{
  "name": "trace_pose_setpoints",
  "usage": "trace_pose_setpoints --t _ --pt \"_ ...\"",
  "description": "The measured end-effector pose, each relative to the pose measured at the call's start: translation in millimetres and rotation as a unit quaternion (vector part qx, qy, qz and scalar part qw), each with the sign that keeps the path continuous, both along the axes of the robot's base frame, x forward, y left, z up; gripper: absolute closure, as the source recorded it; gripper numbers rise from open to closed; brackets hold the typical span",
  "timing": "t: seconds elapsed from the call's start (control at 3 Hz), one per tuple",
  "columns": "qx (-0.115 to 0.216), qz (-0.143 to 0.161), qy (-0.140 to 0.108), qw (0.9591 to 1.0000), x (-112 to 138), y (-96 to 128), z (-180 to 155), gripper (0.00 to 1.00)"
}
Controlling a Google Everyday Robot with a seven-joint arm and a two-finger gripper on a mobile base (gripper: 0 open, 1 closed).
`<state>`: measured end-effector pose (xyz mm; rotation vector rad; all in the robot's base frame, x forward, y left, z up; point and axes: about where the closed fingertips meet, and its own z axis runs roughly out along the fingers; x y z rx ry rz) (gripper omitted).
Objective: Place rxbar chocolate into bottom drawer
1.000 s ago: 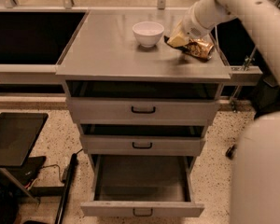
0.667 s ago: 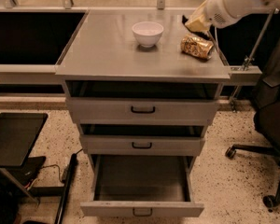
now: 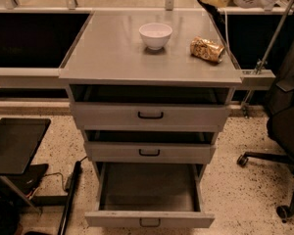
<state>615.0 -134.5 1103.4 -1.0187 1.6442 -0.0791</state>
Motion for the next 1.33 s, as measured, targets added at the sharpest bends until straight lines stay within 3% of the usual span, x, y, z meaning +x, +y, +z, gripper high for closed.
trace_pose_setpoints --t 0.67,1.0,1.33 --pt "0.002 0.007 -0.002 1.0 -10 4 -11 1.0" --pt "0.005 0.032 -0.01 0.9994 -47 27 -32 1.0" --pt "0.023 0.04 -0.007 0.9989 -74 35 -83 1.0"
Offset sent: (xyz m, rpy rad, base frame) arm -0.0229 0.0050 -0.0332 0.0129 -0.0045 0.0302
